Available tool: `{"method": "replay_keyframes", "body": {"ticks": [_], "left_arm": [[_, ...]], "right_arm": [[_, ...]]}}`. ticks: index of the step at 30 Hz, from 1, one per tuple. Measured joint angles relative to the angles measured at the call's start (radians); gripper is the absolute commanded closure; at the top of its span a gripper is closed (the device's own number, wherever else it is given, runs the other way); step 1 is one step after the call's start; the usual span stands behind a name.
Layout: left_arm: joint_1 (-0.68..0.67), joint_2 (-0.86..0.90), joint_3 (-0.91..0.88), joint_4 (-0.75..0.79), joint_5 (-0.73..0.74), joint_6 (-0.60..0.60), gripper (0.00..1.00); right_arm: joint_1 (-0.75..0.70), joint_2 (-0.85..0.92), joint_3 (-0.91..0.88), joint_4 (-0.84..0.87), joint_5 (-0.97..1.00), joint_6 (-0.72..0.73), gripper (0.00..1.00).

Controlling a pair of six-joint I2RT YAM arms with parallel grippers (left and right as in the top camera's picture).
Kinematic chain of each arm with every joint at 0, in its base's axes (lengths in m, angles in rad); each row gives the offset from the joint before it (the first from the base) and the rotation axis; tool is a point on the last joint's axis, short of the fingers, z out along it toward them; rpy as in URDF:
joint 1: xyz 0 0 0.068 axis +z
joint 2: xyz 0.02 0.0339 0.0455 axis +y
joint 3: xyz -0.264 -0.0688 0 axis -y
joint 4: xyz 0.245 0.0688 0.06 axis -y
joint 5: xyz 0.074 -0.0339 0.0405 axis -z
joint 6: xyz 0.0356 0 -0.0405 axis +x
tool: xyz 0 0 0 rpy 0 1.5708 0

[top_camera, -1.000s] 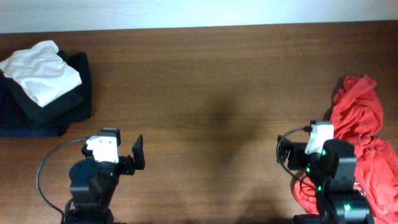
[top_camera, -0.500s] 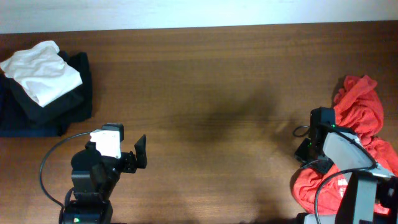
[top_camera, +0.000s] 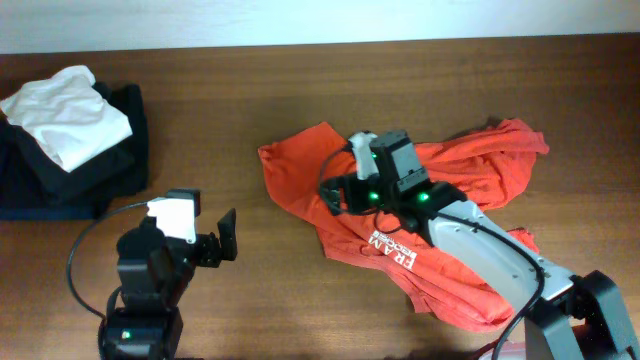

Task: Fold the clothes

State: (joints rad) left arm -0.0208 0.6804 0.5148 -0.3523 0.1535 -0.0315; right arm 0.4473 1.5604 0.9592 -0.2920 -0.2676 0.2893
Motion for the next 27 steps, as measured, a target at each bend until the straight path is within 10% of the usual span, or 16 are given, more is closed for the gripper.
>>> {"method": "replay_keyframes", "body": {"ticks": [8,15,19,20,21,27], "left_arm": [[-0.003,0.148,0.002,0.056,0.247,-0.055,0.01],[-0.284,0.812,0.007,0.522,0.408,-0.362,0.02],[-0.375,1.059,0.024,0.848,0.401,-0.482,0.39],[-0.378,1.082,0.028,0.873,0.391,-0.515,0.80],[-0.378,1.101,0.027,0.892,0.380,-0.536,0.99],[-0.232,1.120,0.078,0.906,0.210,-0.559,0.99]], "right_arm": [[-0.404,-0.272,0.009,-0.633,0.303,-0.001,0.01],[-0.552,-0.280,0.006,-0.752,0.309,-0.001,0.01],[-0.566,-0.280,0.006,-0.763,0.309,-0.001,0.01],[-0.566,-0.280,0.006,-0.763,0.309,0.000,0.01],[-0.566,-0.280,0.006,-0.764,0.309,-0.001,0.01],[-0.566,-0.280,0.006,-0.755,0.320,-0.001,0.01]]}}
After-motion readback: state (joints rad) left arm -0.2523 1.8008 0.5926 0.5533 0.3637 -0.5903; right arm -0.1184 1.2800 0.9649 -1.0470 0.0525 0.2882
